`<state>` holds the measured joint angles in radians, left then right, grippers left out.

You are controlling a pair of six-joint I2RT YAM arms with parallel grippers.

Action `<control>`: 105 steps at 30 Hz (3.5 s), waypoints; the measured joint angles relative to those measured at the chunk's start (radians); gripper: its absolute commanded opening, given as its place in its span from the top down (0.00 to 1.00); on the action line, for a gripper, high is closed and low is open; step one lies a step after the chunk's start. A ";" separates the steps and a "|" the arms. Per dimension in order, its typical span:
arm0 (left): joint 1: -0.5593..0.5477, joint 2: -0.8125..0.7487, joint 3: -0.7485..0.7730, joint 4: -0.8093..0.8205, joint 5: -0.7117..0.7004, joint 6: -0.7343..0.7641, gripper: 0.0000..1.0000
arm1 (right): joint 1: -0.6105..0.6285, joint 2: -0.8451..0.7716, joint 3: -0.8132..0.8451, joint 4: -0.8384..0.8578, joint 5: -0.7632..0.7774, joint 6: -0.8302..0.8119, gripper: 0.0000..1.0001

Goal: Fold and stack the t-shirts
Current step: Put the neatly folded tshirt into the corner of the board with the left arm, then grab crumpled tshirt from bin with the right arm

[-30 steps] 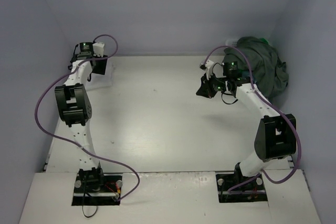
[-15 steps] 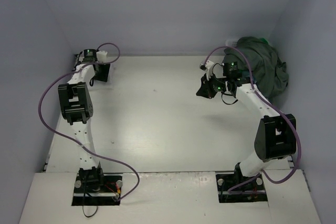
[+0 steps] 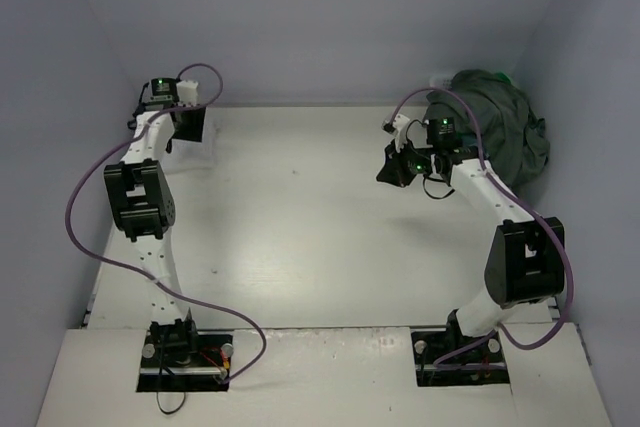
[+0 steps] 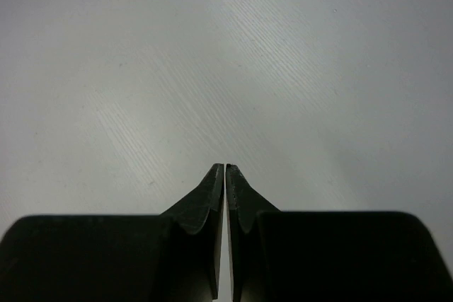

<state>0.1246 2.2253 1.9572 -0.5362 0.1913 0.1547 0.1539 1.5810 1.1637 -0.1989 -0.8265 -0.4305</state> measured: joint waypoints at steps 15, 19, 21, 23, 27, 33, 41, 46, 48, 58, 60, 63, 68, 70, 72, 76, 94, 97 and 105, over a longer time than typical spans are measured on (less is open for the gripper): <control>-0.002 -0.576 -0.108 -0.170 0.283 -0.056 0.45 | -0.100 -0.082 0.051 0.023 0.357 0.080 0.89; -0.025 -0.721 -0.219 -0.227 0.358 -0.057 0.45 | -0.105 -0.140 0.092 0.037 0.570 0.085 0.88; -0.046 -0.778 -0.269 -0.246 0.372 -0.056 0.45 | -0.115 -0.161 0.101 0.049 0.661 0.082 0.88; -0.068 -0.835 -0.324 -0.258 0.379 -0.053 0.45 | -0.131 -0.176 0.101 0.056 0.743 0.074 0.88; -0.098 -0.917 -0.414 -0.274 0.372 -0.049 0.45 | -0.193 -0.179 0.101 0.072 0.847 0.055 0.87; -0.099 -0.975 -0.513 -0.270 0.336 -0.042 0.45 | -0.317 -0.138 0.103 0.084 0.870 0.053 0.82; -0.099 -1.018 -0.582 -0.250 0.304 -0.042 0.45 | -0.394 -0.017 0.124 0.080 0.780 0.066 0.55; -0.099 -1.042 -0.602 -0.227 0.273 -0.039 0.42 | -0.402 0.009 0.181 0.078 0.739 0.076 0.50; -0.099 -1.053 -0.612 -0.214 0.265 -0.039 0.42 | -0.402 0.016 0.213 0.080 0.730 0.083 0.49; -0.099 -1.062 -0.630 -0.186 0.252 -0.038 0.42 | -0.402 0.084 0.284 0.089 0.673 0.095 0.48; -0.099 -1.061 -0.630 -0.182 0.252 -0.039 0.42 | -0.402 0.124 0.293 0.089 0.657 0.100 0.48; -0.099 -1.060 -0.630 -0.177 0.252 -0.039 0.42 | -0.402 0.193 0.311 0.089 0.634 0.110 0.50; -0.099 -1.048 -0.630 -0.171 0.252 -0.039 0.42 | -0.402 0.275 0.349 0.090 0.616 0.124 0.87; -0.099 -1.041 -0.630 -0.170 0.251 -0.039 0.42 | -0.402 0.285 0.358 0.090 0.613 0.130 0.93; -0.099 -1.038 -0.630 -0.170 0.251 -0.039 0.42 | -0.402 0.285 0.361 0.091 0.609 0.138 0.96; -0.099 -1.038 -0.630 -0.170 0.248 -0.039 0.42 | -0.403 0.285 0.362 0.091 0.603 0.143 1.00; -0.099 -1.069 -0.648 -0.171 0.228 -0.039 0.42 | -0.403 0.105 0.333 0.052 0.605 0.090 0.67; -0.099 -1.070 -0.654 -0.169 0.228 -0.039 0.42 | -0.403 0.106 0.334 0.036 0.608 0.082 0.56; -0.099 -1.093 -0.705 -0.167 0.226 -0.039 0.41 | -0.403 0.130 0.336 0.018 0.589 0.090 0.53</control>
<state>0.0257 1.1324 1.2526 -0.7033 0.4171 0.1154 -0.2493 1.7107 1.4998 -0.1814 -0.2375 -0.3408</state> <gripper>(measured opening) 0.591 0.469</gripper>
